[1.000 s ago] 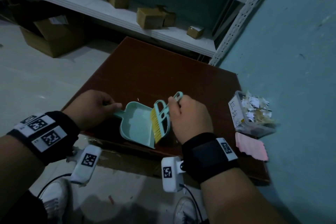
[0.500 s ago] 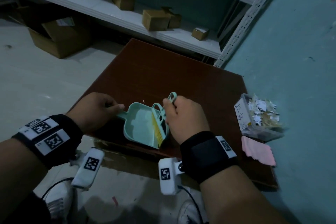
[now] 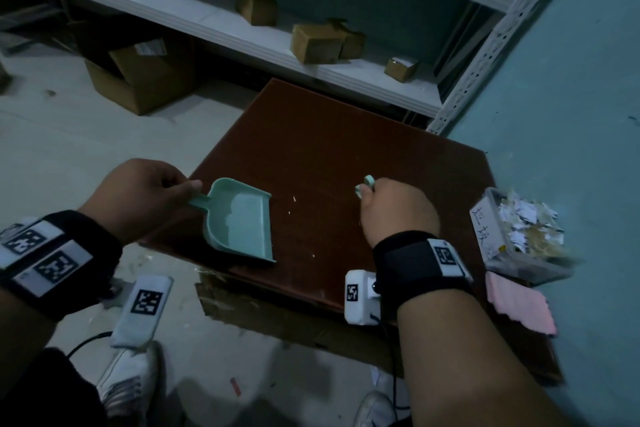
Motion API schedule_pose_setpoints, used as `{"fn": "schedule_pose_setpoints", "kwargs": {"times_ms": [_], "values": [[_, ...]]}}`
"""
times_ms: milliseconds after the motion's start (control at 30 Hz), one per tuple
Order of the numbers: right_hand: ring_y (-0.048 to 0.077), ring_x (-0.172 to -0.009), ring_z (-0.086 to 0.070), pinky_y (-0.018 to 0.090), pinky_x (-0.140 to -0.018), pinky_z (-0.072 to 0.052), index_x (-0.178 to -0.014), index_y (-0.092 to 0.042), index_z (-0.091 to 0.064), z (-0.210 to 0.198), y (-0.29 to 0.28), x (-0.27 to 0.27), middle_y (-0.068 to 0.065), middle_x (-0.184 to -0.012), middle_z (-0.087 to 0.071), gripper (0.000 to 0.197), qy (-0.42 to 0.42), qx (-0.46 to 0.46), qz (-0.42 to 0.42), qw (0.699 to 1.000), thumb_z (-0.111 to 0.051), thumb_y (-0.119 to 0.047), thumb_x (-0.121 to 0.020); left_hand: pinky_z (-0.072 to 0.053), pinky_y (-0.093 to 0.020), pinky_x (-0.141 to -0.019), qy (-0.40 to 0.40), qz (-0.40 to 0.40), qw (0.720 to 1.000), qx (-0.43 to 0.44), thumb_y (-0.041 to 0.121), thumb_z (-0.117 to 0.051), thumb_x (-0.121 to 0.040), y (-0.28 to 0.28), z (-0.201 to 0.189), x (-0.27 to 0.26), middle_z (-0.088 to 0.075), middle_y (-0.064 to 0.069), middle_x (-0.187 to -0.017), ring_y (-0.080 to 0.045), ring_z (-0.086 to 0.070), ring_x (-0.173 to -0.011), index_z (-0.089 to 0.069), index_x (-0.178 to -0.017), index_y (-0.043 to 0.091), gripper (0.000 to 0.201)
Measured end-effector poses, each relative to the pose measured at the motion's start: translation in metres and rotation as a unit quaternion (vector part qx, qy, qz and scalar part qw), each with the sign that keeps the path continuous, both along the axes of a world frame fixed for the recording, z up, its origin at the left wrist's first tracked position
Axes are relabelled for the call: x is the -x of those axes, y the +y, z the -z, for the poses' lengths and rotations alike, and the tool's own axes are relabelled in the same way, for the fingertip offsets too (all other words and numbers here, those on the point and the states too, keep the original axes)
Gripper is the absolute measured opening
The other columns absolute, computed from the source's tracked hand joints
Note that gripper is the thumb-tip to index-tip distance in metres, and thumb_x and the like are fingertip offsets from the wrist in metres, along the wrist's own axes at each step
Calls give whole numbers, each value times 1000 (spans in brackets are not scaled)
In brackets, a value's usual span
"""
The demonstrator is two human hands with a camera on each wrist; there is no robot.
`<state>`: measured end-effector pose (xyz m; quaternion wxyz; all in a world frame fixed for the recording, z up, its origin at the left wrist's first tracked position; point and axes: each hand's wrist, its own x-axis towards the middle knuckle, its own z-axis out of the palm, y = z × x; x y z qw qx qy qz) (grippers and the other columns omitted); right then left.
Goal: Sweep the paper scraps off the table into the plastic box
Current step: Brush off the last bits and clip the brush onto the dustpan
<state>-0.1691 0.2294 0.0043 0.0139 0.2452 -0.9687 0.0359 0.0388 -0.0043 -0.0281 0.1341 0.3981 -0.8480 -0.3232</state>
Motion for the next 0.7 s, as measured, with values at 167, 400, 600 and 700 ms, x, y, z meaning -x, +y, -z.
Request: {"fn": "schedule_pose_setpoints", "kwargs": {"times_ms": [167, 400, 600, 700], "values": [[21, -73, -58, 36, -63, -43, -92, -19, -58, 1, -39, -47, -1, -77, -58, 42, -39, 72, -116, 990, -31, -48, -108, -43, -34, -60, -16, 27, 999, 16, 41, -69, -96, 1, 13, 6, -66, -4, -66, -18, -59, -62, -72, -69, 20, 34], [19, -74, -68, 44, -71, -60, -83, -22, -57, -7, -34, -37, -2, -77, -67, 44, -58, 230, -81, 968, -35, -52, -105, -39, -28, -56, -14, 24, 1000, 7, 43, -69, -96, 0, 13, 11, -67, -3, -70, -14, -58, -66, -71, -70, 21, 34], [26, -70, -57, 36, -62, -46, -82, -22, -51, -19, 7, -2, 1, -70, -53, 35, 56, 39, 25, 997, -37, -45, -105, -40, -28, -57, 5, 44, 999, -21, 40, -70, -95, 1, 4, 3, -68, -4, -68, -17, -60, -66, -77, -76, 17, 31], [26, -72, -60, 37, -64, -49, -72, -21, -49, -15, 3, -9, 2, -71, -56, 38, -15, 32, 18, 999, -42, -42, -102, -39, -28, -56, -7, 62, 998, -23, 40, -70, -95, 5, 7, 5, -68, -1, -68, -15, -60, -65, -76, -75, 19, 30]]}}
